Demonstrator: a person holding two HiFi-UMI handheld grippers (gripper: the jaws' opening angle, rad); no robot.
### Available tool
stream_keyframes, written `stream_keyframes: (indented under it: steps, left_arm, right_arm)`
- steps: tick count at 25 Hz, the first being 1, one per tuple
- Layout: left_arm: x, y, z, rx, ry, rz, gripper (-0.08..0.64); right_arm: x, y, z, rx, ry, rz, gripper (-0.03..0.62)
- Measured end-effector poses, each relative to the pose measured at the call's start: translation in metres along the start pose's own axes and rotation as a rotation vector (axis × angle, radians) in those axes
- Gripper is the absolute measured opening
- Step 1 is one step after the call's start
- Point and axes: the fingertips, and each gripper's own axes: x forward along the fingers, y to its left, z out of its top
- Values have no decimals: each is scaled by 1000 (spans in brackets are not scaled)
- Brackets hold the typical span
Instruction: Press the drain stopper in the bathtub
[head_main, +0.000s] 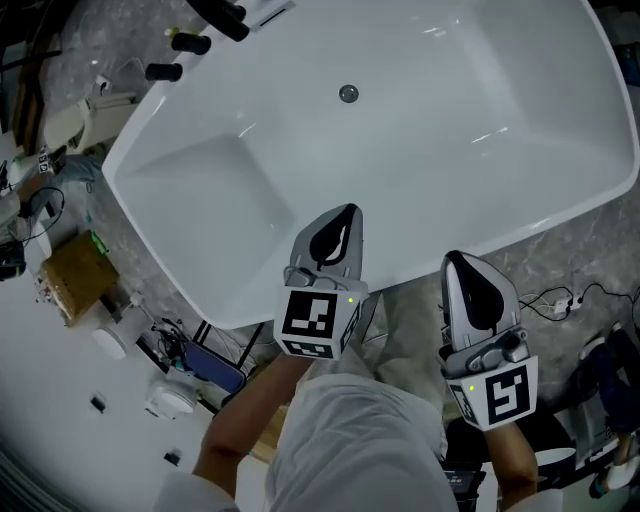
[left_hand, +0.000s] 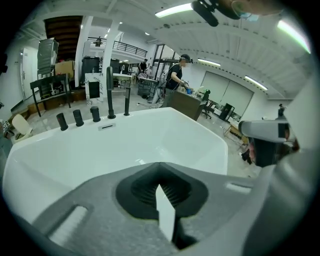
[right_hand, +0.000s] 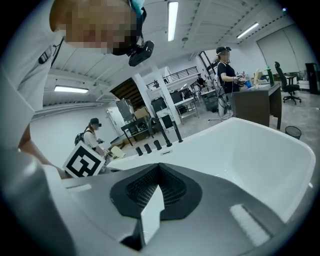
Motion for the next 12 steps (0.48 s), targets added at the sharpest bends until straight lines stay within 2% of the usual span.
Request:
stream_keyframes:
  steps: [5,12]
  left_arm:
    - [50,31,-27,-9,25,17,-2]
    - [113,59,-57,-16,52,29,-2]
  right_arm:
    - [38,-14,-30,-7,2,9,5]
    - [91,-59,-72,59,-10,-67,5]
